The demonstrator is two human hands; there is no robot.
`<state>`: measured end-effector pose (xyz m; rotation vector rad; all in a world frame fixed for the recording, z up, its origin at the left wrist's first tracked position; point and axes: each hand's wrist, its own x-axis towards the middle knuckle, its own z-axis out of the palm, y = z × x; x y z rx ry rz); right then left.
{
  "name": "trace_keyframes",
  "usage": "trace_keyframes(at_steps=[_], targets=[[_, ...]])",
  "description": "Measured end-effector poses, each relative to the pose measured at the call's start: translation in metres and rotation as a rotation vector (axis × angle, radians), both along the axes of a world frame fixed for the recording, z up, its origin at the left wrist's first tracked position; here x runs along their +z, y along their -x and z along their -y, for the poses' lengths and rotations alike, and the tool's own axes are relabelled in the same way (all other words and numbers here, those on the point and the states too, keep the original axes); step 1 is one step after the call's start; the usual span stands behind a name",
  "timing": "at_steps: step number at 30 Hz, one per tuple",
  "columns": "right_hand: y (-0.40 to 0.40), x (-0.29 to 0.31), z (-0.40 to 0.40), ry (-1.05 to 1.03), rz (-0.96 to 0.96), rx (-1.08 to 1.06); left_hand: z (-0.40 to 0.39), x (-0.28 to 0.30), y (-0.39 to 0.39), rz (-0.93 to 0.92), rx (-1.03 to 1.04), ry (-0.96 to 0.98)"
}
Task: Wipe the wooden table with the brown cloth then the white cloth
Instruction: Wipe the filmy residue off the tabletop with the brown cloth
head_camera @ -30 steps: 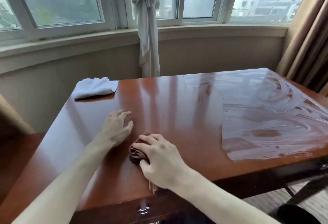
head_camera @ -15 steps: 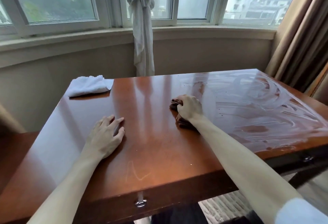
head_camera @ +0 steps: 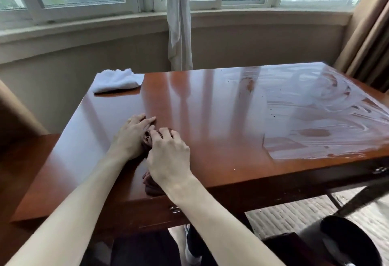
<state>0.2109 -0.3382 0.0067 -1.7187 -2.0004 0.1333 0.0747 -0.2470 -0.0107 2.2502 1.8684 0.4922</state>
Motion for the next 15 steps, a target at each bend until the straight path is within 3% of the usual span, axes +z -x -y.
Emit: trace_keyframes(at_steps=[5,15], targets=[[-0.074,0.011,0.008,0.024,0.013,-0.015,-0.002,-0.003,-0.006,0.048,0.053,-0.011],[-0.261,0.024,-0.041,0.063,0.032,-0.348,-0.004,-0.006,-0.004,0.074,0.032,0.011]])
